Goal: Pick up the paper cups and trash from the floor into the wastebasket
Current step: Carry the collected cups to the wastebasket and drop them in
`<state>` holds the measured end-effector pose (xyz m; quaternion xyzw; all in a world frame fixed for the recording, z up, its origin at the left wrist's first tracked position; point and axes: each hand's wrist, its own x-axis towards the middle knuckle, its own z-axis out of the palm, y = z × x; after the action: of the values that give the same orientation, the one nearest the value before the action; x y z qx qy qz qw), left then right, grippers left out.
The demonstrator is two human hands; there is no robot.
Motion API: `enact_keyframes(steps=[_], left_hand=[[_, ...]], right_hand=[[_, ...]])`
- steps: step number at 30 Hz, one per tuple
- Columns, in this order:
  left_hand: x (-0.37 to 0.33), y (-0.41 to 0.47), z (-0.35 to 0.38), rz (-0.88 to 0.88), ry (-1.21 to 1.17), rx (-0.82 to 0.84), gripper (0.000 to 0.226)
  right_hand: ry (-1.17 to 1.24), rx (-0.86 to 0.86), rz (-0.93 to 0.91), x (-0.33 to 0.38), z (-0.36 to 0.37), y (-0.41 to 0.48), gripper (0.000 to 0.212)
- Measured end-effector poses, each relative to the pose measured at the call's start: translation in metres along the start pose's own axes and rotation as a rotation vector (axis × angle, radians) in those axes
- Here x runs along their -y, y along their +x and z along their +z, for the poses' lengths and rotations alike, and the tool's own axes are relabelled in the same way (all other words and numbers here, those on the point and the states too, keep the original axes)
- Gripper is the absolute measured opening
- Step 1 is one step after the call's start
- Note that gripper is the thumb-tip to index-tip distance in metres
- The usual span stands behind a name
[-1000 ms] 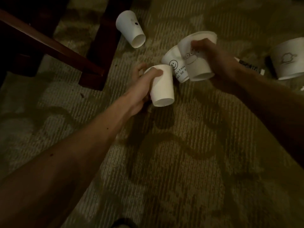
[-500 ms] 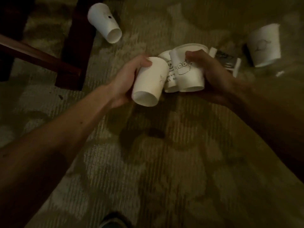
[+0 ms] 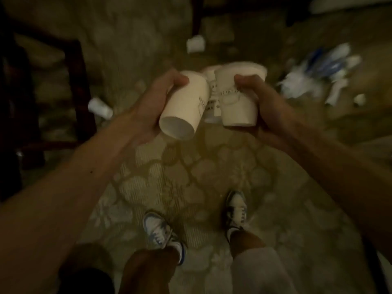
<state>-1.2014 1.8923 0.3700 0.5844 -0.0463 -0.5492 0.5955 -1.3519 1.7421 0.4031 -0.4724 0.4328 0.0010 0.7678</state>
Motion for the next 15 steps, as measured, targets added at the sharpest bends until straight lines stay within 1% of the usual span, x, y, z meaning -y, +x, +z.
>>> enact_keyframes(steps=[1,3,4,6,8,11,12,15], left_hand=[[-0.041,-0.022,0.025,0.006,0.02,0.032,0.033],[-0.115,-0.068,0.076,0.048,0.083,0.093,0.023],[-0.147,-0.09,0.101,0.083,0.134,0.111,0.019],[-0.205,-0.131,0.148,0.144,0.228,0.139,0.02],[-0.253,-0.167,0.19,0.184,0.275,0.171,0.021],[-0.309,-0.21,0.246,0.241,0.322,0.236,0.021],[-0.323,-0.223,0.263,0.258,0.319,0.255,0.022],[-0.358,-0.254,0.312,0.348,0.349,0.322,0.022]], right_hand=[[0.026,-0.047,-0.036,0.036,-0.001,-0.035,0.03],[0.063,-0.098,-0.089,0.099,-0.001,-0.105,0.016],[0.074,-0.116,-0.113,0.127,-0.002,-0.138,0.015],[0.096,-0.159,-0.156,0.174,-0.005,-0.197,0.023],[0.135,-0.18,-0.19,0.213,-0.013,-0.248,0.04],[0.157,-0.166,-0.281,0.262,-0.032,-0.312,0.062],[0.167,-0.145,-0.319,0.275,-0.039,-0.33,0.065],[0.228,-0.075,-0.435,0.311,-0.069,-0.372,0.066]])
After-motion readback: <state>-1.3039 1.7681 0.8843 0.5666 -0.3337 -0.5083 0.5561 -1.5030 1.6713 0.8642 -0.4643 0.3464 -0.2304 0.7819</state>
